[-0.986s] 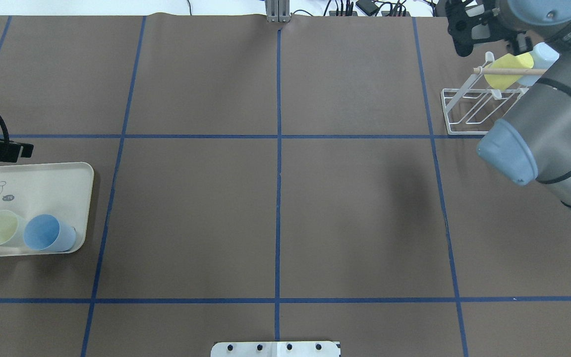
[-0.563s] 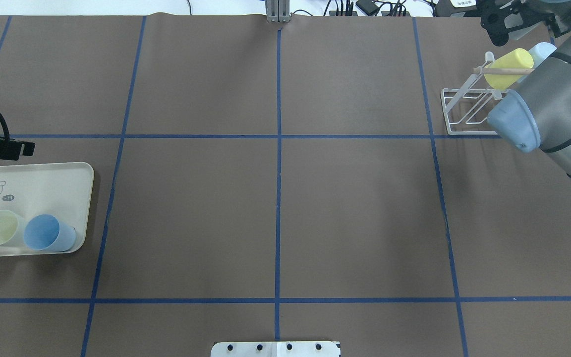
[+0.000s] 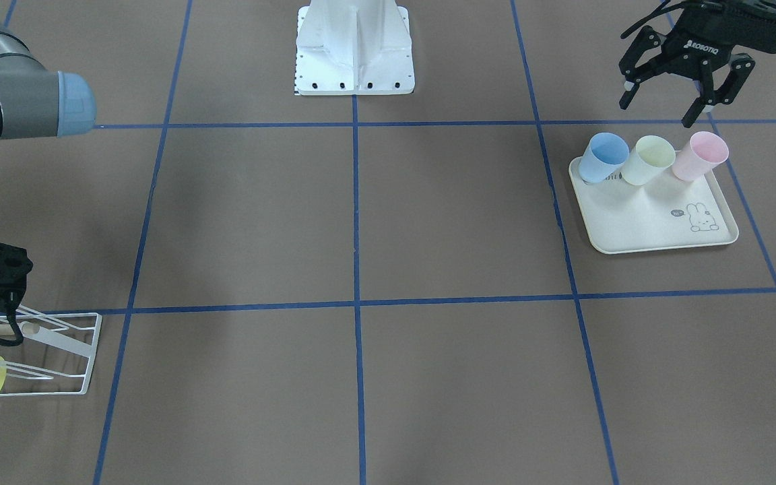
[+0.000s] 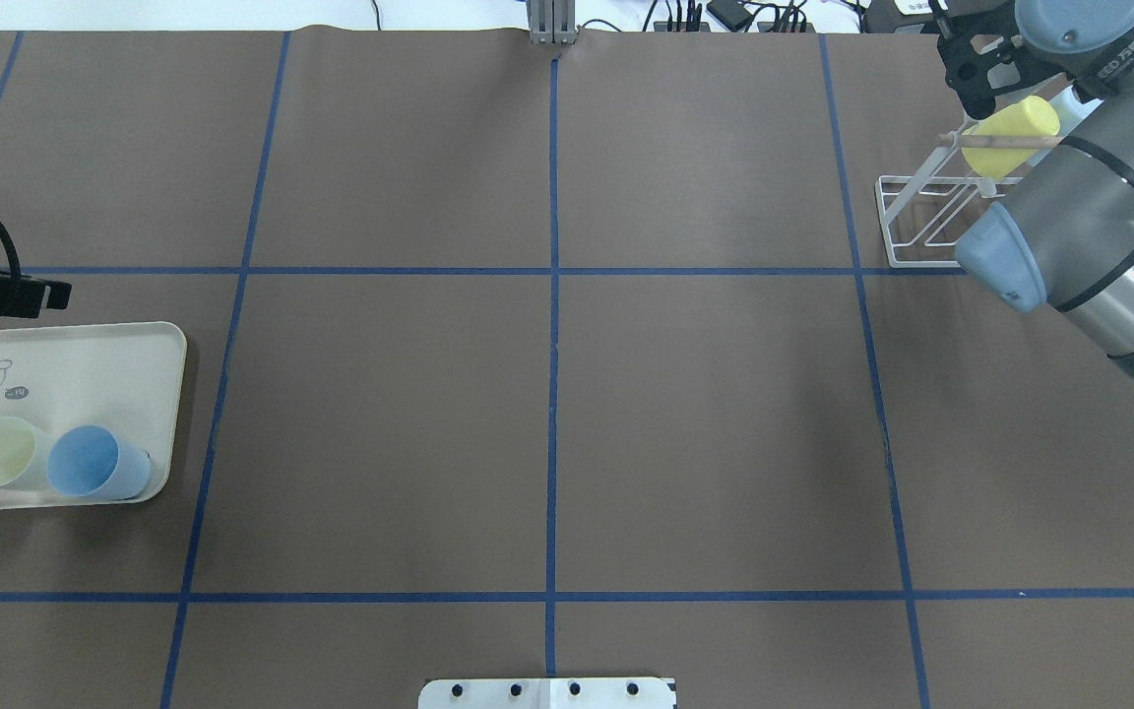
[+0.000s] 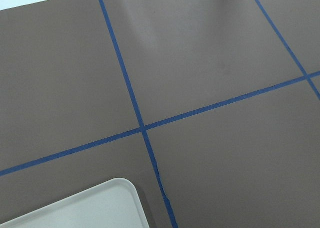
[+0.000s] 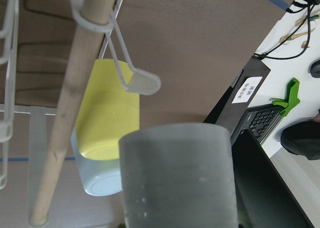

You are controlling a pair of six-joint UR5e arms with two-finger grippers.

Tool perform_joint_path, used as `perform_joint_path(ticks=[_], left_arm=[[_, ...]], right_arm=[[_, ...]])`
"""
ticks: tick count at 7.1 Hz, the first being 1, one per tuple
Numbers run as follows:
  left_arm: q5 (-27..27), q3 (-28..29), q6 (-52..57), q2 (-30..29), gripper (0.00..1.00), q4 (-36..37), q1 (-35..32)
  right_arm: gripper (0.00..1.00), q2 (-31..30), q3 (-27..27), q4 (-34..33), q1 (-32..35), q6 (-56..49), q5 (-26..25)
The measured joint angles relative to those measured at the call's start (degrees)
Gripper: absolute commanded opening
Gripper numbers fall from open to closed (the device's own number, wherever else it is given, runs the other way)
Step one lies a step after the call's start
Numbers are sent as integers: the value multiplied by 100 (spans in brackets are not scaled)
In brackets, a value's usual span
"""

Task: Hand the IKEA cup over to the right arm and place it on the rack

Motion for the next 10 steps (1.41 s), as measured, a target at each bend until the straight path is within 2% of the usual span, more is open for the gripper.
perform_joint_path(ticks=[4,6,7,8,9,10], left_arm=[[0,-1,-55,0,100,-6,0],[0,1,-56,-6,100,-6,6],[0,4,-56,-6,100,-6,7],[0,5,-56,-4,100,-7,8],[0,6,-56,-1,100,-7,9],[0,4,-58,-1,100,-6,8]], right_arm=[[13,-25,-137,31,-235,283,-234],[28,-51,-184,31,-361,453,-308],[53,-98,-194,33,-437,496,-389],[86,-136,-203,37,-512,536,-464],[98,-148,-207,39,-571,558,-499],[99,-144,-210,42,-602,562,-509]])
